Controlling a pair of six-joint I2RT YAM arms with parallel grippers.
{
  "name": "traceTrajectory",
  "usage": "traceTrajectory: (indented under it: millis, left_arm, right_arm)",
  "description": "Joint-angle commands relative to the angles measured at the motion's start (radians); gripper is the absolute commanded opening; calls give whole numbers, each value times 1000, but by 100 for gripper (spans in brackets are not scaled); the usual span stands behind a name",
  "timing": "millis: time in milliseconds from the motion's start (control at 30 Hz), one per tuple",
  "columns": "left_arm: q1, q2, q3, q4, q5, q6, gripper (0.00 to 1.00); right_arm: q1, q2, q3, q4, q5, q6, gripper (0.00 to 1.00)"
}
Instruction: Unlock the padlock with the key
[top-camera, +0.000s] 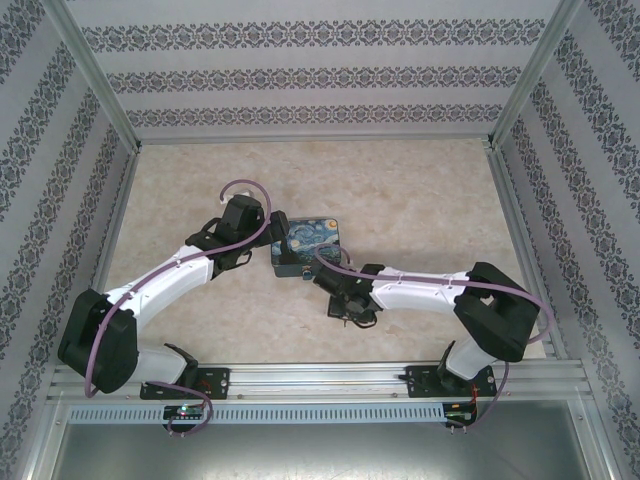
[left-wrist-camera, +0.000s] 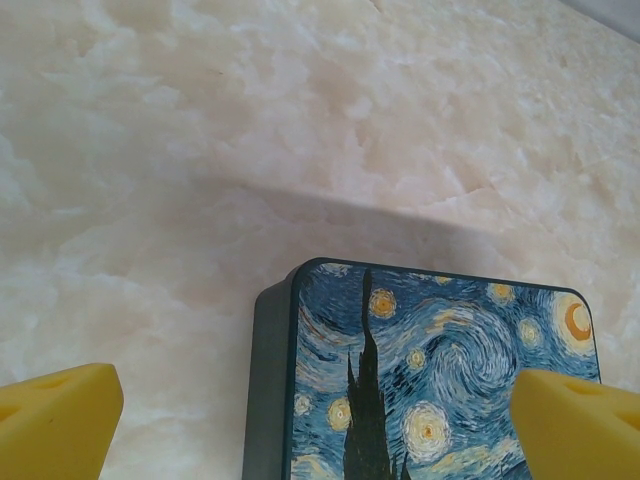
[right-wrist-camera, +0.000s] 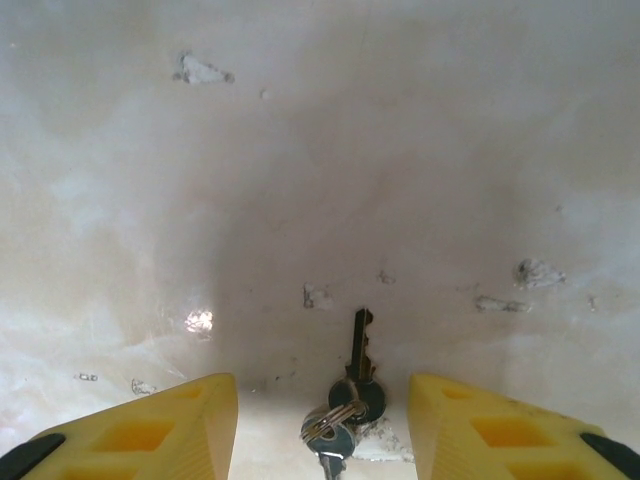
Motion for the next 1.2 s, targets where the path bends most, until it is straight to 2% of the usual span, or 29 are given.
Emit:
traceTrajectory:
  millis: [0, 300, 500, 667, 900, 1167]
  left_arm:
    - [9, -13, -11, -10, 16, -7, 99]
    - [9, -18, -22, -6, 17, -11, 99]
    - [10, -14, -20, -5, 23, -14, 99]
    - [9, -3, -13, -13, 34, -13, 99]
    - [9, 7, -12, -18, 37, -18, 99]
    - [9, 22, -6, -12, 41, -33, 99]
  right_arm:
    - [23, 29, 14, -31, 29, 31, 48]
    - [27, 81, 12, -19, 38, 34, 45]
    - [18, 80, -22, 21, 26, 41, 36]
    - [-10, 59, -74, 85, 6, 31, 24]
    - [-65, 17, -119, 127, -6, -44, 0]
    - [-134, -97, -158, 173, -41, -206, 0]
